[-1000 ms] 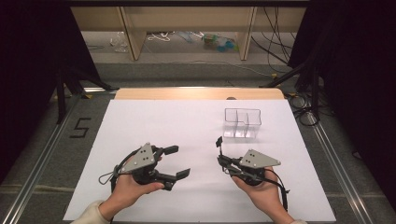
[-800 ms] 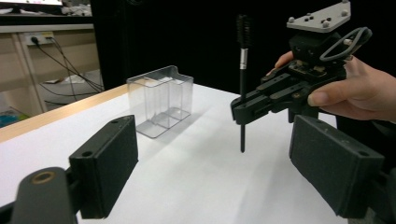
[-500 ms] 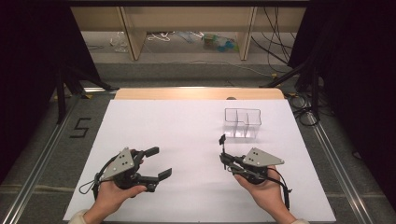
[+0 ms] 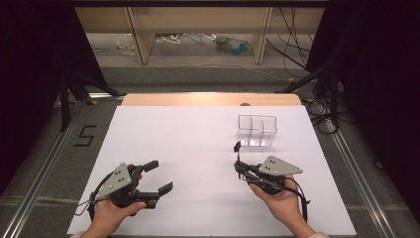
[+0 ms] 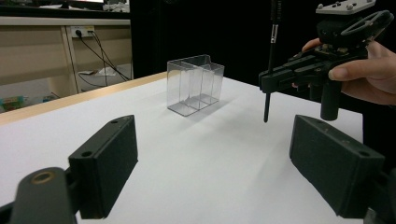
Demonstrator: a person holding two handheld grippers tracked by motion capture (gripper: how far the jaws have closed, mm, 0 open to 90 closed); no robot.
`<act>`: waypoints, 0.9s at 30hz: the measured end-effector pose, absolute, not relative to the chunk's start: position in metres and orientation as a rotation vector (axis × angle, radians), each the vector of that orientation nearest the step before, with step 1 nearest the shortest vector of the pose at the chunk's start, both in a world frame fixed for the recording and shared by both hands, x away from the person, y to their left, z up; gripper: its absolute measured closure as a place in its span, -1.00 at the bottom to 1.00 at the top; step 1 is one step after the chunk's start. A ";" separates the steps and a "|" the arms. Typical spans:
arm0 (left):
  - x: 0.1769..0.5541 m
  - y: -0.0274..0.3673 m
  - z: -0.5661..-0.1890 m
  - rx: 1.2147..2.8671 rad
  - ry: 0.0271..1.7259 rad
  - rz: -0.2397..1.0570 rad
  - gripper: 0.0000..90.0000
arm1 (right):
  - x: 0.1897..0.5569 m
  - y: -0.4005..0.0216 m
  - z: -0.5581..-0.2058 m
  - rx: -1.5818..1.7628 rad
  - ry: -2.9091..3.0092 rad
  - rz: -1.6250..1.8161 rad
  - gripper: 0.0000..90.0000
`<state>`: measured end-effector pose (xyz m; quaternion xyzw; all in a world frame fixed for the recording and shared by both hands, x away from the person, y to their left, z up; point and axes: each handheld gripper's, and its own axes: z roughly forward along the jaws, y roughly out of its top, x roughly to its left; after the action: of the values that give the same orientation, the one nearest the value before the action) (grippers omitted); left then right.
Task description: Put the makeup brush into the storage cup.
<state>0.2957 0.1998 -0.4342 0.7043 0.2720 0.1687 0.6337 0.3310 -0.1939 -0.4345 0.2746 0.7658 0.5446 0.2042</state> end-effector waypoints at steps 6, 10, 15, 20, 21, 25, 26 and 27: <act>0.294 0.202 -0.434 1.611 0.613 0.394 -0.67 | 0.333 -0.195 -0.434 0.780 2.117 1.526 0.90; 0.294 0.202 -0.435 1.613 0.616 0.397 -0.67 | 0.333 -0.195 -0.433 0.788 2.134 1.539 0.90; 0.294 0.202 -0.435 1.623 0.618 0.402 -0.67 | 0.334 -0.196 -0.433 0.798 2.125 1.538 0.90; 0.295 0.202 -0.435 1.625 0.612 0.405 -0.67 | 0.335 -0.197 -0.433 0.797 2.116 1.555 0.90; 0.295 0.202 -0.435 1.622 0.611 0.404 -0.67 | 0.336 -0.199 -0.431 0.785 2.112 1.520 0.90; 0.295 0.202 -0.435 1.617 0.613 0.397 -0.67 | 0.337 -0.199 -0.432 0.803 2.106 1.525 0.90; 0.295 0.202 -0.435 1.617 0.616 0.397 -0.67 | 0.338 -0.199 -0.432 0.800 2.111 1.527 0.90; 0.295 0.202 -0.435 1.618 0.617 0.397 -0.67 | 0.338 -0.198 -0.431 0.804 2.120 1.526 0.90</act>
<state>0.2947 0.2022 -0.4355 0.7068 0.2695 0.1736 0.6307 0.3376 -0.1984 -0.4314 0.2882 0.7596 0.5466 0.2028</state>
